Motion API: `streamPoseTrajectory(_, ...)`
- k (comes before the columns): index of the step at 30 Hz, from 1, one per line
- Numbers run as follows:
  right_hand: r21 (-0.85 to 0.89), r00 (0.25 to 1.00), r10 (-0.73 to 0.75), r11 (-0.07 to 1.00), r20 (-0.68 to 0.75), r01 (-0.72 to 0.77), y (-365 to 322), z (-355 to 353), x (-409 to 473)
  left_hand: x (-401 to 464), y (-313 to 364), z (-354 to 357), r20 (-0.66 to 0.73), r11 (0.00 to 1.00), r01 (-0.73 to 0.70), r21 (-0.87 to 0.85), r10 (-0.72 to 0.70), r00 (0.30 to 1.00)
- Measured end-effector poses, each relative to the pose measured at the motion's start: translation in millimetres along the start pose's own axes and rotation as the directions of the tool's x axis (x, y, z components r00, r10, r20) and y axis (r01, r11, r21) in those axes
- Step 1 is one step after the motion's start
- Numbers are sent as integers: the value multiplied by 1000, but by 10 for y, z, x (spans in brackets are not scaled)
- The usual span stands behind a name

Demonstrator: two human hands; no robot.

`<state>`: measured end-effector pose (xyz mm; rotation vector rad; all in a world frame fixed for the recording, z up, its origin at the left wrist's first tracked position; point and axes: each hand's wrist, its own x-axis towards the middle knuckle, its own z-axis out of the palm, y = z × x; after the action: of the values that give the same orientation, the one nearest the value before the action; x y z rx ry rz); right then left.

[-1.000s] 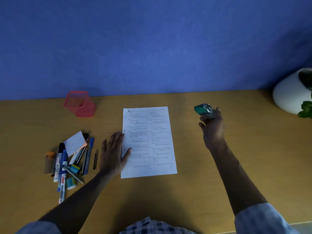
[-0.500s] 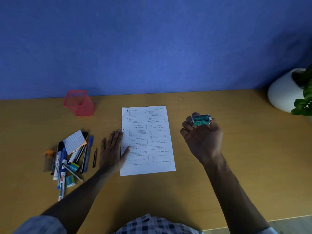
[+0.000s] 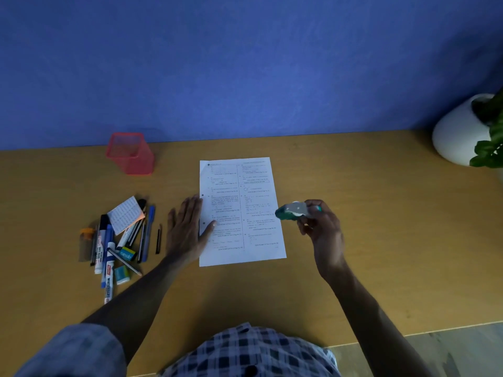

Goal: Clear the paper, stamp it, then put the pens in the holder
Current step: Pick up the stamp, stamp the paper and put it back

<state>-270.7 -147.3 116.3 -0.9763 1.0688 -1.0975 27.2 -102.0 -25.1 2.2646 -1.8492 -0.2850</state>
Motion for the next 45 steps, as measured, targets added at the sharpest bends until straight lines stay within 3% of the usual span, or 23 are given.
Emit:
streamPoseTrajectory(5, -414, 979, -177, 887, 102, 204, 264, -86, -150, -1, -5, -2, 20, 1000, -15, 23, 14, 1000)
streamPoseTrajectory(10, -683, 949, -210, 658, 237, 316, 495, -167, -256, -4, 0, -4, 25, 999, -21, 41, 20, 999)
streamPoseTrajectory(17, -858, 933, -170, 369, 317, 358, 658, -120, -295, -15, 19, -19, 24, 999, -22, 38, 22, 999)
streamPoseTrajectory(23, -900, 907, -161, 140, 390, 412, 702, -53, -291, -10, 11, -3, 14, 999, -22, 38, 21, 1000)
streamPoseTrajectory(40, -897, 895, -110, 49, 432, 439, 887, 88, -305, -3, -12, 56, 9, 999, -19, 26, 18, 1000)
streamPoseTrajectory(45, -917, 908, -176, 51, 381, 395, 953, 179, -309, 6, -23, 56, 8, 1000, -21, 22, 20, 1000)
